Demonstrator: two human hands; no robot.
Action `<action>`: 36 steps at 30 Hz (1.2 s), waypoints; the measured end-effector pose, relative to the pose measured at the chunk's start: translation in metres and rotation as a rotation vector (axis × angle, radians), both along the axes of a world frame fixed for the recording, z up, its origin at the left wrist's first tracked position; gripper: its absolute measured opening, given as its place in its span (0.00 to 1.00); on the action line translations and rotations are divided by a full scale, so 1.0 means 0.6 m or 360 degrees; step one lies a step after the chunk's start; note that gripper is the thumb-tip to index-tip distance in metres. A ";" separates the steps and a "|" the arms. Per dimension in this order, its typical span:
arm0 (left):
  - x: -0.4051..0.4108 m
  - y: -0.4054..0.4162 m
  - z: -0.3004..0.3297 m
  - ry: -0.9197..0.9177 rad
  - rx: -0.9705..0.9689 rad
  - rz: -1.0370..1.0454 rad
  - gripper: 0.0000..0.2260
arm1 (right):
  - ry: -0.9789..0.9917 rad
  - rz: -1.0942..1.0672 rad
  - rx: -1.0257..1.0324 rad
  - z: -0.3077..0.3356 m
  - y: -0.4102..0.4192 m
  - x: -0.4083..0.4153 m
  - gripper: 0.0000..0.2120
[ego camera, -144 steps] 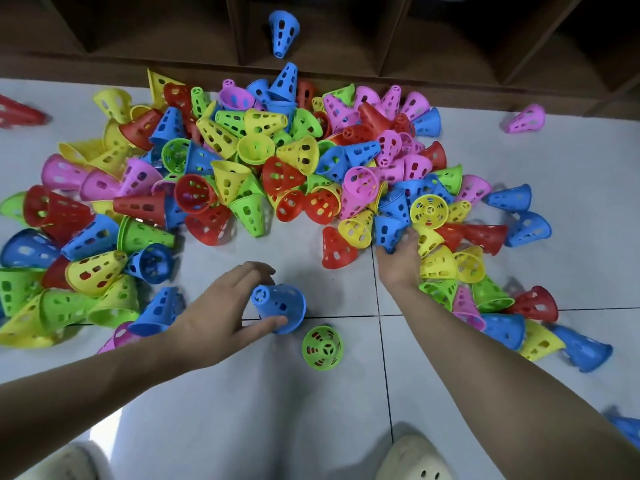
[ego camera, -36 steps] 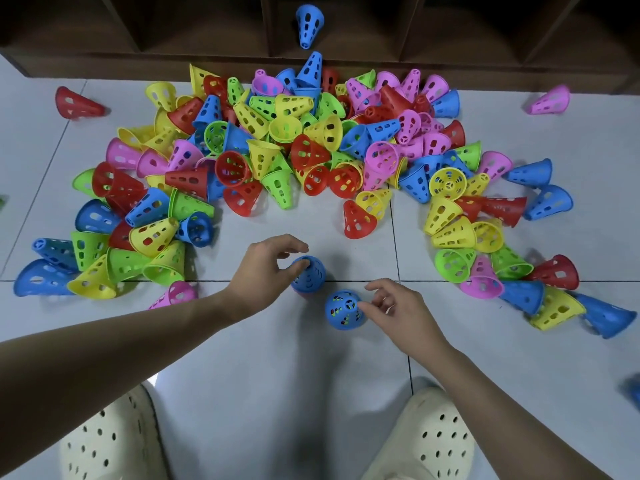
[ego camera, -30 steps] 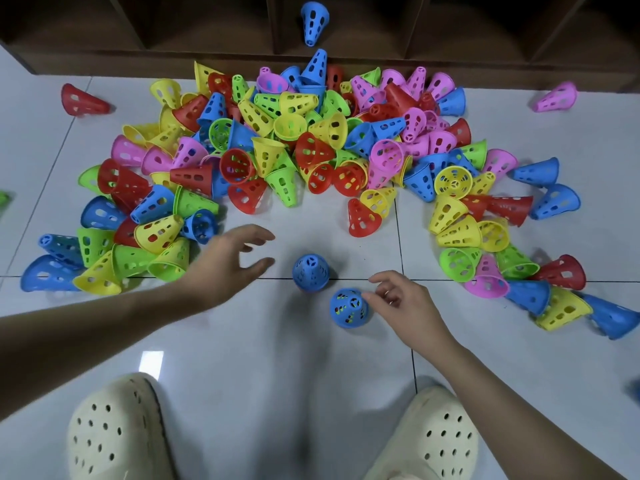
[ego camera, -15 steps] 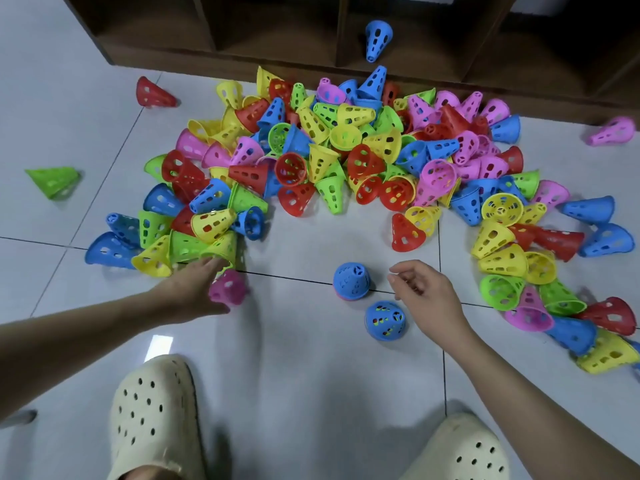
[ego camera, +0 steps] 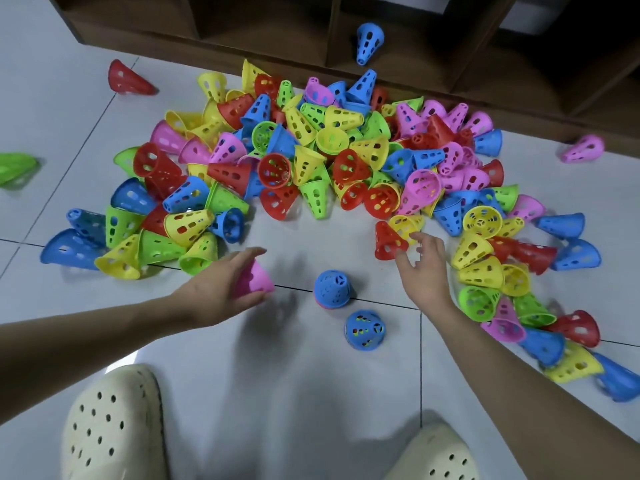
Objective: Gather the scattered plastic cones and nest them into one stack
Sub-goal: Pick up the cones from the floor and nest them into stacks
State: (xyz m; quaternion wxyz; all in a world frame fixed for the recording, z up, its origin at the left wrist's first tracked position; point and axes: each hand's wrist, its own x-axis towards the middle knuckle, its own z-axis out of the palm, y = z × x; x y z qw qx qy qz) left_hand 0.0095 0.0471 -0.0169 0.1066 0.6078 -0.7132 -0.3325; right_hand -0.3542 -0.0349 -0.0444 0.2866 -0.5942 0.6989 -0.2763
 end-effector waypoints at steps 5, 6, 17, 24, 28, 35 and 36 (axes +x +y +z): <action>-0.089 -0.045 0.060 0.0256 0.0011 -0.0077 0.39 | 0.0162 0.0077 0.0020 -0.005 -0.042 -0.005 0.22; -0.104 -0.050 0.065 0.0270 0.0003 -0.0124 0.38 | 0.0191 0.0136 0.0003 -0.007 -0.047 -0.004 0.21; -0.171 -0.090 0.062 -0.0261 -0.0240 -0.0459 0.38 | 0.0520 0.0458 0.0353 -0.027 -0.060 0.007 0.16; -0.174 -0.110 0.056 -0.0016 -0.0258 -0.0394 0.28 | 0.0582 0.0351 0.0547 -0.040 -0.018 -0.004 0.26; -0.160 -0.108 0.031 -0.0074 -0.0011 -0.0439 0.25 | 0.0889 0.0343 0.0545 -0.039 0.004 -0.010 0.23; -0.182 -0.091 0.013 -0.0098 0.0161 -0.0434 0.23 | -0.0113 -0.0034 0.0472 -0.009 0.062 -0.023 0.15; -0.185 -0.091 0.011 -0.0117 0.0180 -0.0438 0.23 | -0.0206 -0.0089 0.0413 0.002 0.075 -0.024 0.14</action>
